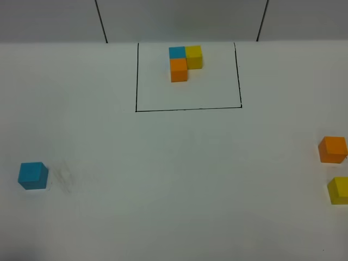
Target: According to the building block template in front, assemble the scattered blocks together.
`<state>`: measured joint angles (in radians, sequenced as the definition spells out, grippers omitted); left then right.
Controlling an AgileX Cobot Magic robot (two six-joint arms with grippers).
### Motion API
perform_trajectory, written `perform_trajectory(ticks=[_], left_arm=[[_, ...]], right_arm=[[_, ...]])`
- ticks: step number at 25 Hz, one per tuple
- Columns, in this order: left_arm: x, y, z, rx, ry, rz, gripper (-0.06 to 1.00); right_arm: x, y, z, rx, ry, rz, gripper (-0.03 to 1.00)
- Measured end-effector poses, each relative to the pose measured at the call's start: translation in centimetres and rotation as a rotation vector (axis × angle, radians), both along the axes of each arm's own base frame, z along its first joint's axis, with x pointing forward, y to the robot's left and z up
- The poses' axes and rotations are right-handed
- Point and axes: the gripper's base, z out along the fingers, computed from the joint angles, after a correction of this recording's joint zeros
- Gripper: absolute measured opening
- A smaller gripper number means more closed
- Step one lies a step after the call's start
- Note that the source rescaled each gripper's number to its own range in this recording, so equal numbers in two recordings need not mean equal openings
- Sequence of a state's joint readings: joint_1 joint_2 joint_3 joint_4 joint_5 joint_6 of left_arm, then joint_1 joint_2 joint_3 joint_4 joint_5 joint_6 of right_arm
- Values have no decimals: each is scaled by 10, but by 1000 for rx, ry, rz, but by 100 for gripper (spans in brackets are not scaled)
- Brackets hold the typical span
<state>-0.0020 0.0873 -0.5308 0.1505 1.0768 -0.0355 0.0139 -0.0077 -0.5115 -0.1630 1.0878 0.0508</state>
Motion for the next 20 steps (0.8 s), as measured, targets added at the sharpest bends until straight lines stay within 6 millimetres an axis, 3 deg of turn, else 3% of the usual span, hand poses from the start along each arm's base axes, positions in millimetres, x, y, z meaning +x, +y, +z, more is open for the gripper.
perform_trajectory(ticks=[4,10,14,20], left_arm=[[15,0,20,-21,70,13,100],[56,-1,36,-23,202,14,92],[91,-2,31,-43,272,18,90],[146,-6,6,-102,408,18,90]], right_arm=[[0,0,0,0,0,0,0],[0,0,0,0,0,0,0],[0,0,0,0,0,0,0],[0,0,0,0,0,0,0]])
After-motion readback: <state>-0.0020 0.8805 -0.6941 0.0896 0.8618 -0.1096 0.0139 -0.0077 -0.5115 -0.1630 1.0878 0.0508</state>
